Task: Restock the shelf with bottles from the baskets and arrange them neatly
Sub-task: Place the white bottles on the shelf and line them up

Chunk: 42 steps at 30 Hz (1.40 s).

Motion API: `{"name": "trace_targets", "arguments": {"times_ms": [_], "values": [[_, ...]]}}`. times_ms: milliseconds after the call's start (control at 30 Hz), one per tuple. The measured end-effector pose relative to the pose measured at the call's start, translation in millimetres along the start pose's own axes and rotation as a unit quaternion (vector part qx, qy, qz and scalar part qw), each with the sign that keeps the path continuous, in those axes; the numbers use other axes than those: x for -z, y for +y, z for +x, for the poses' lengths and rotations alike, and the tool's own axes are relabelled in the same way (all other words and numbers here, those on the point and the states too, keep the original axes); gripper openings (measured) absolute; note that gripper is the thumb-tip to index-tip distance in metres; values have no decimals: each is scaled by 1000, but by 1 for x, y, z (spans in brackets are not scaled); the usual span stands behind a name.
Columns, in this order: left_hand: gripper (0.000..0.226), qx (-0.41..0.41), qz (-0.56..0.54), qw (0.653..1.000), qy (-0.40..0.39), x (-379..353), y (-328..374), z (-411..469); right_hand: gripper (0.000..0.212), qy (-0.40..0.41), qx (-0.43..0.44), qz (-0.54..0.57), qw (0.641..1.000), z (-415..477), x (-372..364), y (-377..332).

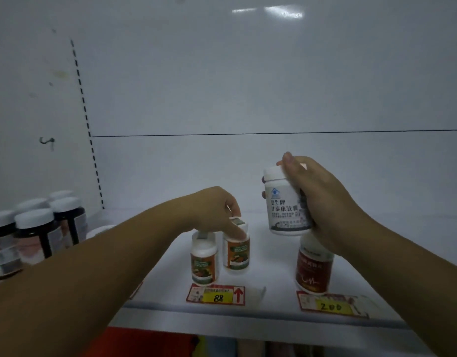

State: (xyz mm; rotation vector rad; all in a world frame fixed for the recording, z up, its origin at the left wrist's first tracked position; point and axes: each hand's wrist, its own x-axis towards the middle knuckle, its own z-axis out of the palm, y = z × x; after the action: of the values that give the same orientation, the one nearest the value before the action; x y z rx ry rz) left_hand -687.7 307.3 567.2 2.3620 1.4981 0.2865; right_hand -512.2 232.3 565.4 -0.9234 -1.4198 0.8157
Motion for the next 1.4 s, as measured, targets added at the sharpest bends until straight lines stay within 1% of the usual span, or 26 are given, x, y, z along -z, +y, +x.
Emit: {"name": "trace_targets", "arguments": {"times_ms": [67,167,233,300,333,400,467,533,600,667,700,767,800,867,933,1067,1133,1267,1300,1333,1400], "values": [[37,0,22,1000,-21,-5,-7,4,54,-4,4,4,1000,3,-6,0],[41,-6,20,999,-31,-9,-18,3,44,-15,-6,38,999,10,-20,-3],[53,-13,13,999,-32,-6,-26,-1,43,-25,-5,49,998,16,-34,-6],[66,-21,-6,1000,-13,6,-39,-10,42,-33,11,34,999,21,-51,-9],[66,-24,-23,999,10,15,-50,-17,43,-35,21,22,999,24,-61,-10],[55,-23,-60,995,70,35,-76,-33,52,-38,35,-6,999,30,-81,-11],[44,-10,-78,991,113,51,-108,-52,59,-46,42,-39,997,36,-103,-12],[39,13,-62,990,124,61,-136,-69,64,-60,37,-79,994,45,-124,-11],[37,25,-49,992,117,64,-158,-81,69,-88,17,-107,990,54,-144,-8],[35,26,-24,993,115,65,-174,-90,71,-124,-2,-145,982,61,-162,-3],[35,27,-8,993,115,65,-181,-94,66,-143,-6,-169,975,63,-170,1],[37,33,16,993,111,65,-191,-101,45,-179,-13,-225,958,67,-183,11],[38,36,27,993,107,66,-194,-103,39,-193,-18,-257,947,70,-188,17],[39,39,44,993,101,67,-200,-105,41,-210,-33,-325,921,74,-197,29],[41,40,53,993,100,68,-203,-105,45,-221,-53,-367,902,77,-203,40],[43,35,60,993,96,66,-203,-102,38,-253,-60,-372,891,78,-209,57],[43,37,62,993,90,65,-201,-101,36,-257,-49,-375,889,78,-210,60],[45,33,80,993,79,68,-196,-96,35,-274,-27,-409,870,75,-210,65],[47,29,85,993,78,70,-195,-94,37,-271,-23,-412,869,74,-209,66],[49,24,92,992,77,73,-193,-90,41,-253,-14,-412,875,74,-207,65],[56,12,118,990,70,79,-188,-79,55,-179,21,-426,886,78,-199,61]]}}
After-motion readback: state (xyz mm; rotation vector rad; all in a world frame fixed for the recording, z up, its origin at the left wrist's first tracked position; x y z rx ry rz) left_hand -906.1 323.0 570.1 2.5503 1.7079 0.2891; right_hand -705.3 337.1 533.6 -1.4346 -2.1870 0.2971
